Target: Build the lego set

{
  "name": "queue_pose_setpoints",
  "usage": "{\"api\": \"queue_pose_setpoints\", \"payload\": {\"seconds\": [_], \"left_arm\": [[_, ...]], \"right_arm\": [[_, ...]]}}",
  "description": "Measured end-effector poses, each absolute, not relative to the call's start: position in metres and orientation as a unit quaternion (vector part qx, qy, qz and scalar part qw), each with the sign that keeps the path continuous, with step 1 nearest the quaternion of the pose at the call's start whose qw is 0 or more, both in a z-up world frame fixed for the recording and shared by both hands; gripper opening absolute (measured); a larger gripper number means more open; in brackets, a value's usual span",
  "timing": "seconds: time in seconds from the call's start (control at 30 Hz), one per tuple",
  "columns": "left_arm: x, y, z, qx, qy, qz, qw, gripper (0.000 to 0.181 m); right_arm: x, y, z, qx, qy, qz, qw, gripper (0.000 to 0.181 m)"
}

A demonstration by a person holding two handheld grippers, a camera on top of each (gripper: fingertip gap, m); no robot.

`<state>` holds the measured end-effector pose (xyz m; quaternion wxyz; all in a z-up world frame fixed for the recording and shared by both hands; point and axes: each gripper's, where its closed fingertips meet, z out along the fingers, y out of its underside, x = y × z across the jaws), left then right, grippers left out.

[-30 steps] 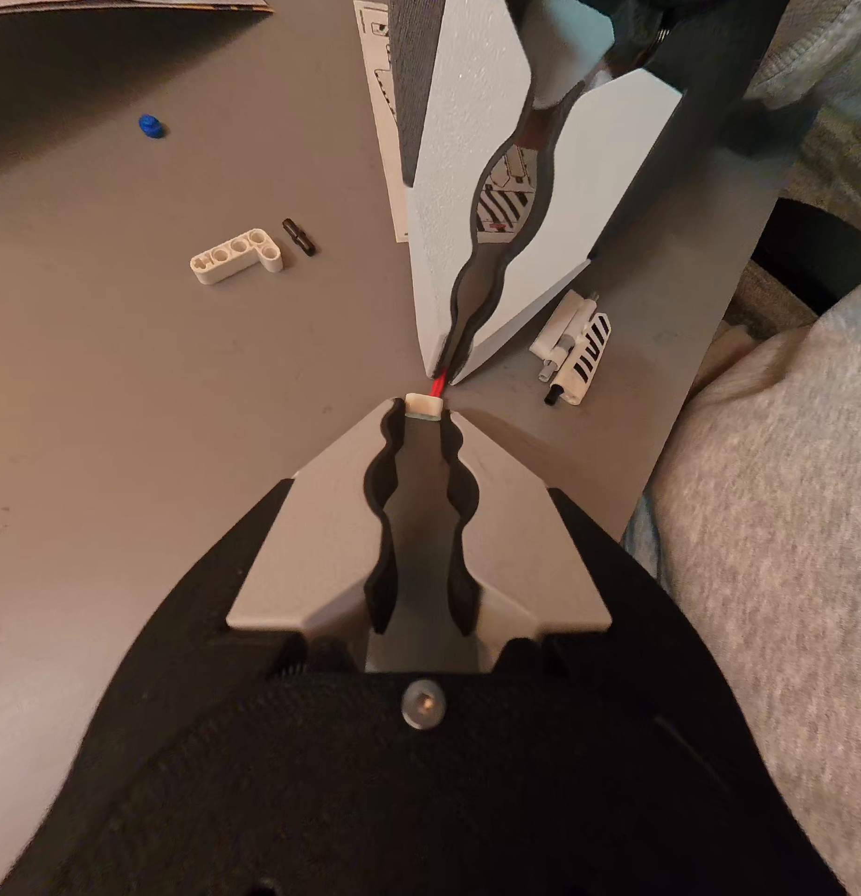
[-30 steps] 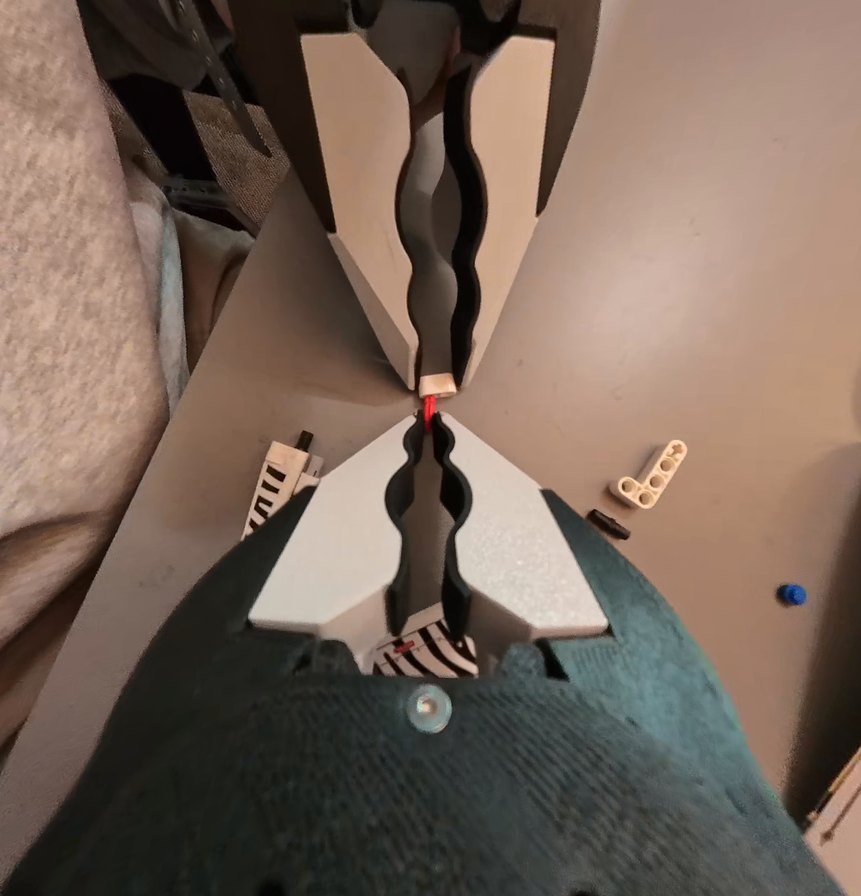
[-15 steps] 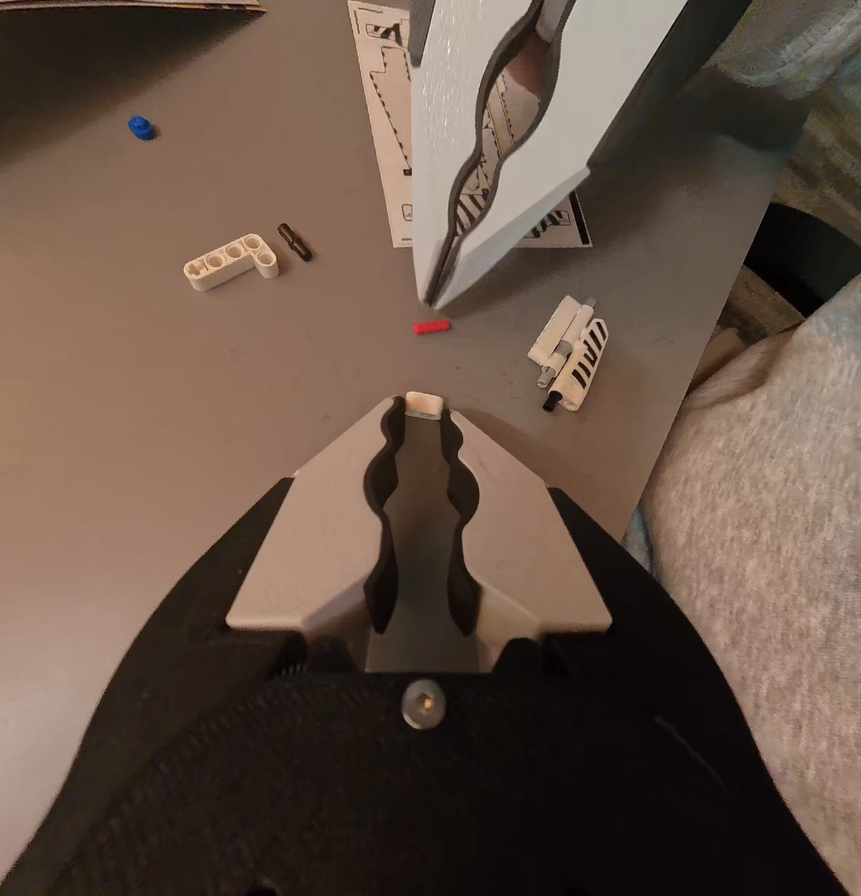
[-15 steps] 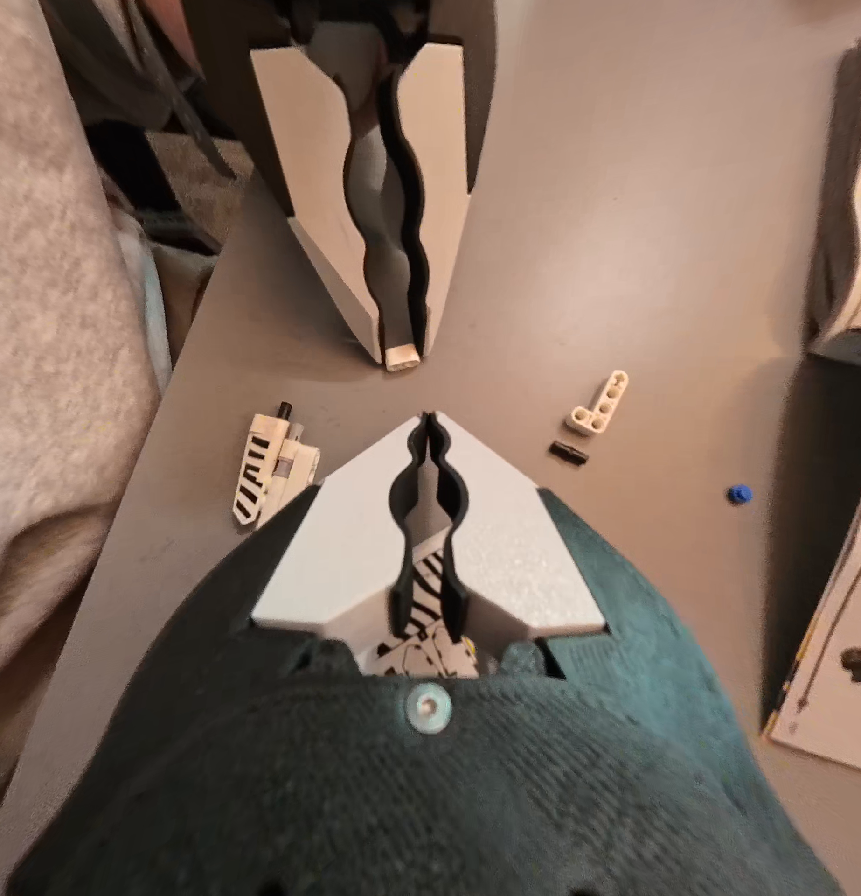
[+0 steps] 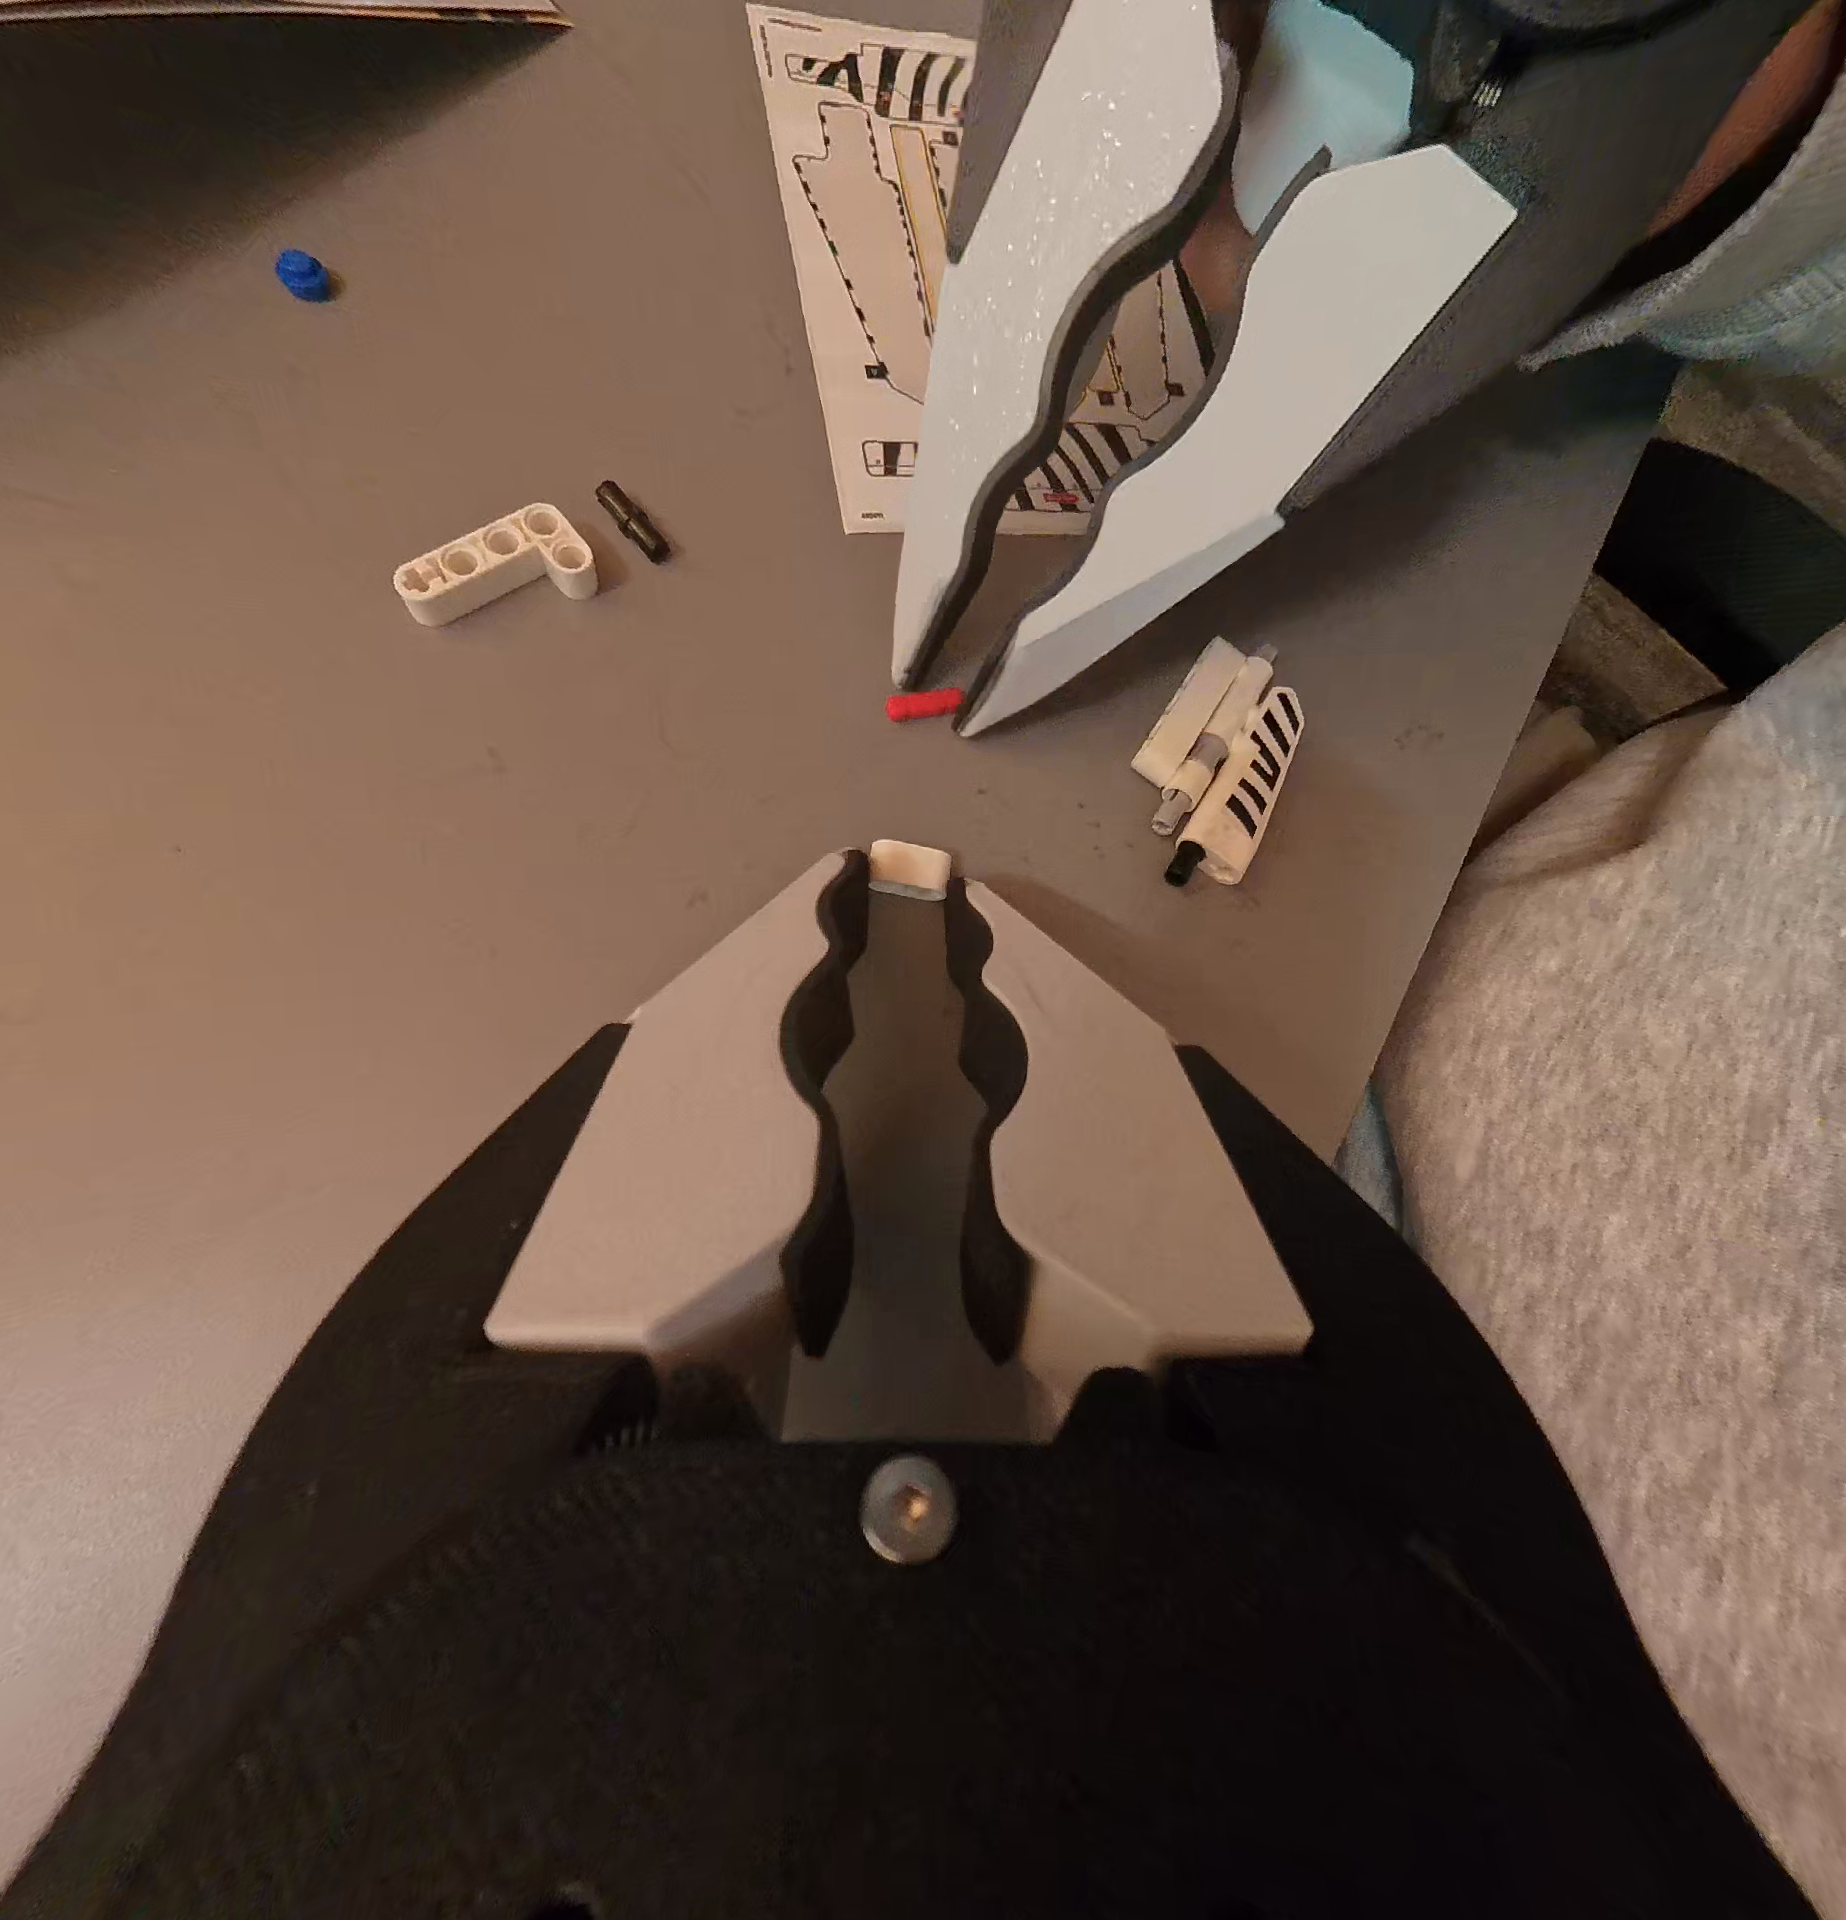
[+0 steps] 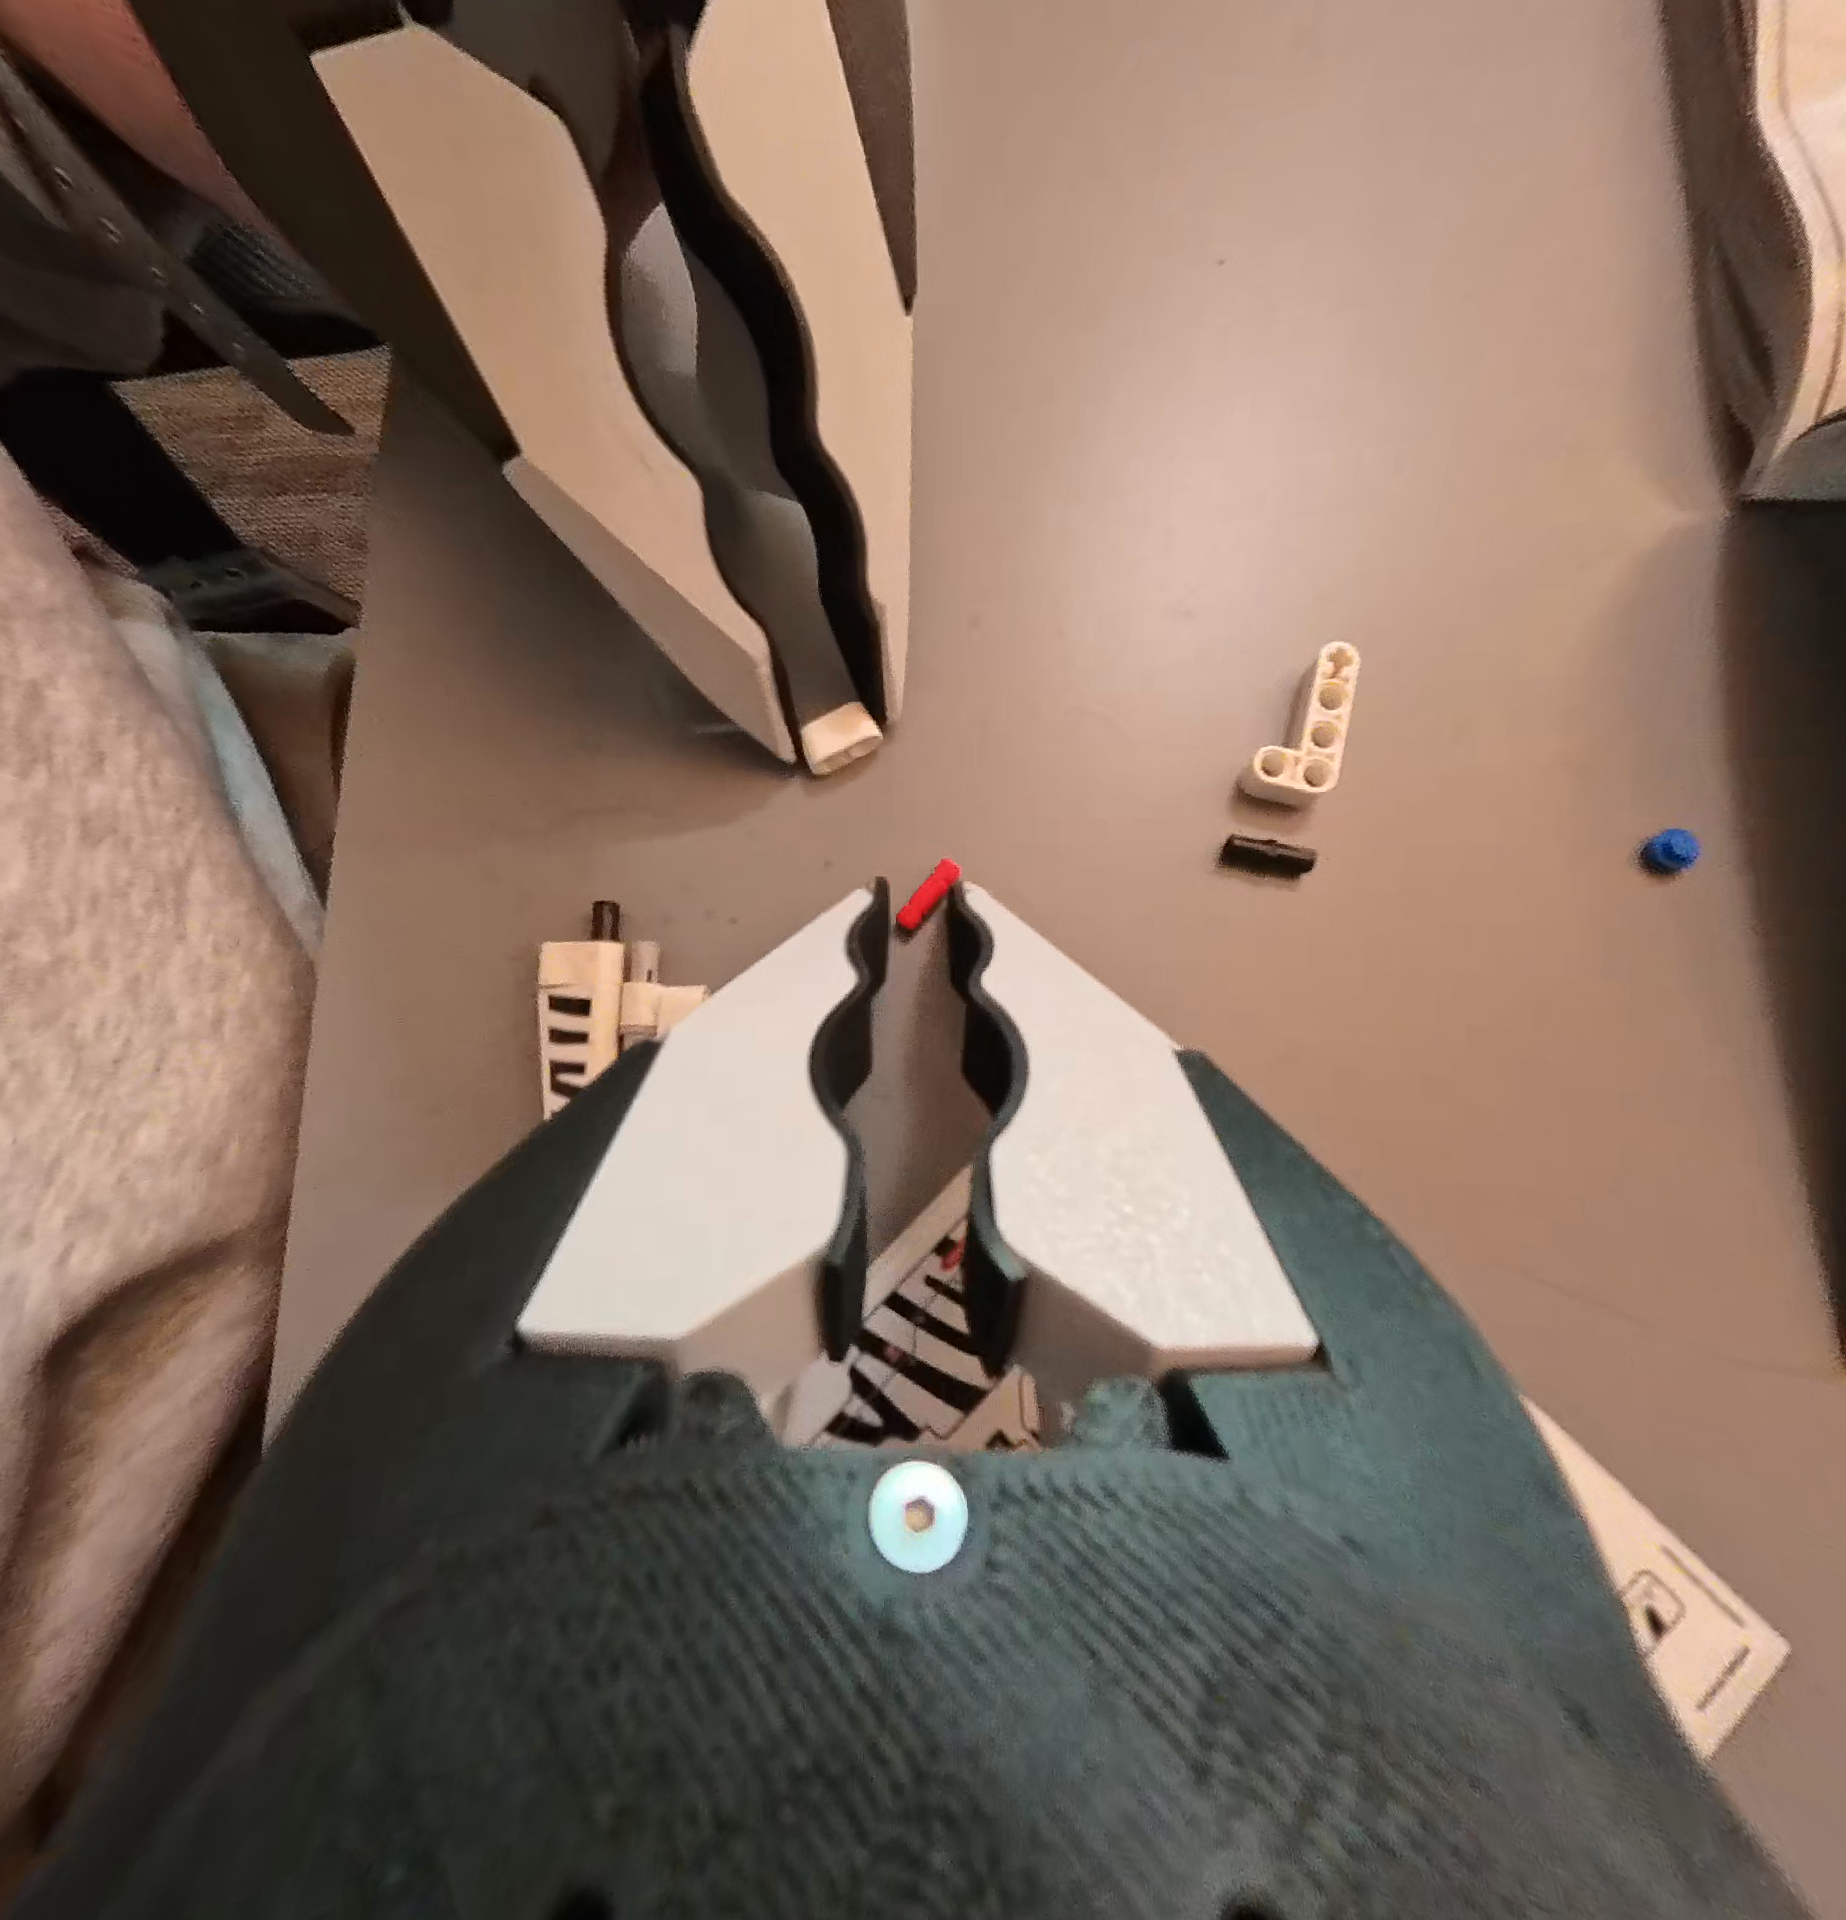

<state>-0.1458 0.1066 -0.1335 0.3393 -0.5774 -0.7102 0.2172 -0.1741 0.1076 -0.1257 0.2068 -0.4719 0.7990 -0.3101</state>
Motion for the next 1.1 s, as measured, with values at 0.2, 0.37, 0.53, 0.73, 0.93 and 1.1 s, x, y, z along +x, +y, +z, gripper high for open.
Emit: {"api": "queue_pose_setpoints", "payload": {"seconds": [0.2, 0.37, 0.53, 0.73, 0.93, 1.1], "left_arm": [[-0.146, 0.107, -0.133, -0.577, -0.71, 0.217, 0.339, 0.015], [-0.146, 0.107, -0.133, -0.576, -0.71, 0.214, 0.343, 0.015], [-0.146, 0.107, -0.133, -0.574, -0.71, 0.209, 0.349, 0.014], [-0.146, 0.107, -0.133, -0.573, -0.711, 0.205, 0.353, 0.014], [-0.146, 0.108, -0.133, -0.579, -0.705, 0.201, 0.355, 0.014], [-0.147, 0.108, -0.133, -0.583, -0.703, 0.2, 0.355, 0.014]], "right_arm": [[-0.173, 0.109, -0.126, -0.475, 0.794, -0.308, 0.22, 0.003], [-0.166, 0.111, -0.124, -0.514, 0.761, -0.308, 0.249, 0.002], [-0.156, 0.113, -0.125, -0.556, 0.731, -0.295, 0.264, 0.002], [-0.152, 0.116, -0.125, -0.569, 0.719, -0.287, 0.278, 0.003], [-0.152, 0.115, -0.125, -0.565, 0.716, -0.286, 0.294, 0.002], [-0.152, 0.115, -0.125, -0.564, 0.716, -0.269, 0.311, 0.002]]}}
